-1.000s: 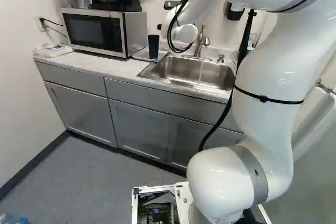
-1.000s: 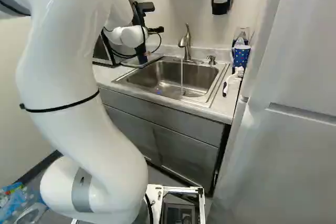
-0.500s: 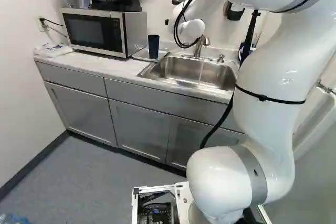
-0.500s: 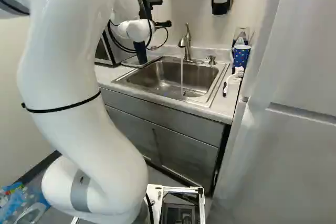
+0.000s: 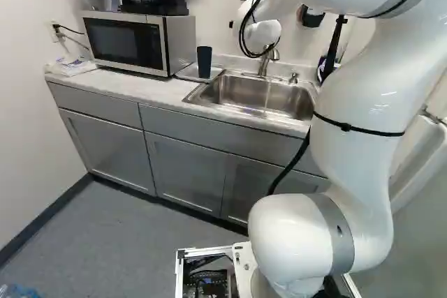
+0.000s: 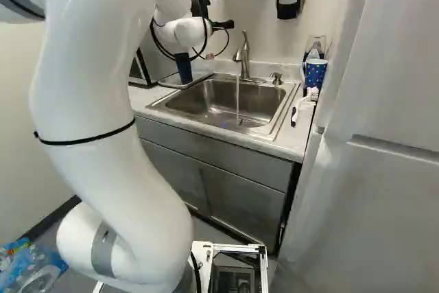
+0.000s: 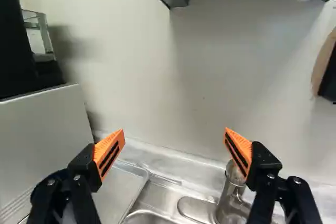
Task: Rinse the cup and place it in the tray
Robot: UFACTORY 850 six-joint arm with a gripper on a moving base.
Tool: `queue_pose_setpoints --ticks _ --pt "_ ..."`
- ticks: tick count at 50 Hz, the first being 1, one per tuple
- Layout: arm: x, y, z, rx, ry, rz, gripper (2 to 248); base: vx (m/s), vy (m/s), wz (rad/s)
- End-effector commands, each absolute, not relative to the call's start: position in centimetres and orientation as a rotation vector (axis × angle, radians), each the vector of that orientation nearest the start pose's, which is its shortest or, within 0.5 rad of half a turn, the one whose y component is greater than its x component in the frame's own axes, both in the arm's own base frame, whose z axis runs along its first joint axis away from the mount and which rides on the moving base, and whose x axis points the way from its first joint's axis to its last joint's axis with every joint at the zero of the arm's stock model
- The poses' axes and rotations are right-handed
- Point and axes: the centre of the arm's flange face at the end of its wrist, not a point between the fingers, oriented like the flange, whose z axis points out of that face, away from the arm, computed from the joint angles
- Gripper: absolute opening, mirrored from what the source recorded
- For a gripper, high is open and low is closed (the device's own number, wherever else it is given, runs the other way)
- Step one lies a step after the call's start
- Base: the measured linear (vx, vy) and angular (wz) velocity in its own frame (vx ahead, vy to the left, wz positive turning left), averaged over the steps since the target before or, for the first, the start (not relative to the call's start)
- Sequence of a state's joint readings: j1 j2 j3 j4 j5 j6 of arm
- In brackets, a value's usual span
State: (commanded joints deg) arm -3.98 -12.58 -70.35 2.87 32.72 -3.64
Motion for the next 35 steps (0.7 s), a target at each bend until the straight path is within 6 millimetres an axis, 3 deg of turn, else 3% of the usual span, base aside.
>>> queue_pose_setpoints --ticks 14,35 --pt "62.2 -6.2 65.6 -2.29 0.115 -2.291 247 0.0 0.0 0.0" --pt "64.1 -7.0 67.3 -2.307 0.126 -2.279 247 0.0 0.0 0.0"
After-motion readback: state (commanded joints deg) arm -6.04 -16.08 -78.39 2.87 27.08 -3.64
